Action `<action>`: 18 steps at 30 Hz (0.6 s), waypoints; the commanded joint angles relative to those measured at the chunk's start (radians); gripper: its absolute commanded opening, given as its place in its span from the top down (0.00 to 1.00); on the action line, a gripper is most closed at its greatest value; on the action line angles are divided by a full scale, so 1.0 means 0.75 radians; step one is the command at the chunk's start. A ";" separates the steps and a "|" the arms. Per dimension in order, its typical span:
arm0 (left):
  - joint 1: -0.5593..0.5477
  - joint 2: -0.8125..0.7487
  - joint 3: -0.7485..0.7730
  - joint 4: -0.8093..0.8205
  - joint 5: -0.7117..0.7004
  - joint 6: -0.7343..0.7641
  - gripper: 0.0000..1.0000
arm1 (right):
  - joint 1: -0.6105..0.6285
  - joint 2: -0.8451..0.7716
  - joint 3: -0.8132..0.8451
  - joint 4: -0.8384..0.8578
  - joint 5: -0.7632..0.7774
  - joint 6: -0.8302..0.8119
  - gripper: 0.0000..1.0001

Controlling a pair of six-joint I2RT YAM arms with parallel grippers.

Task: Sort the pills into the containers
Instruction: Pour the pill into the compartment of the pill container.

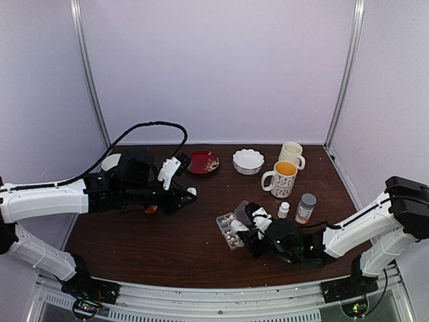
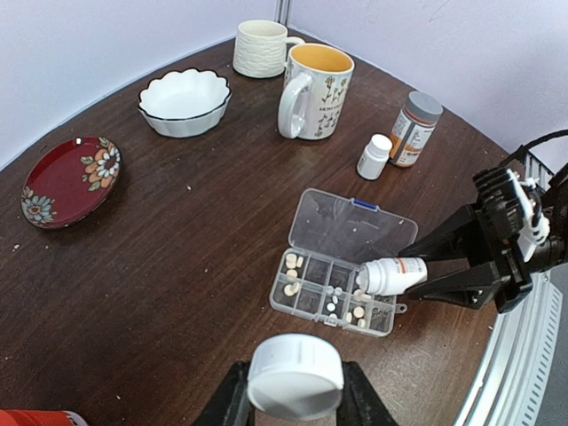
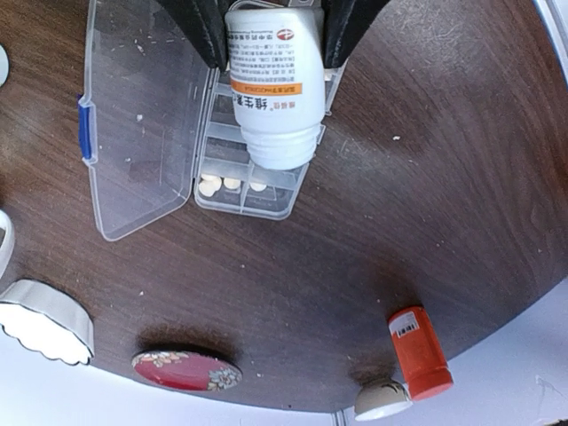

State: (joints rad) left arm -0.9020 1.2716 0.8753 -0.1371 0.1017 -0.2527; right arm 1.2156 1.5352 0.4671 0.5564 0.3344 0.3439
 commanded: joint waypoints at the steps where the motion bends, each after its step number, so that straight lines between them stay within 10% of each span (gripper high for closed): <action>1: 0.011 -0.025 0.032 0.016 0.014 -0.008 0.93 | 0.007 -0.088 -0.081 0.247 -0.007 -0.058 1.00; 18: 0.010 -0.053 0.355 -0.209 0.132 -0.057 0.93 | 0.006 -0.857 -0.008 0.254 -0.022 -0.668 1.00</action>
State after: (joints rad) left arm -0.9020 1.2694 1.0744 -0.2642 0.1474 -0.2646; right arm 1.2163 1.0019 0.3756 0.7807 0.3225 0.0292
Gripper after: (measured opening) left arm 0.286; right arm 0.329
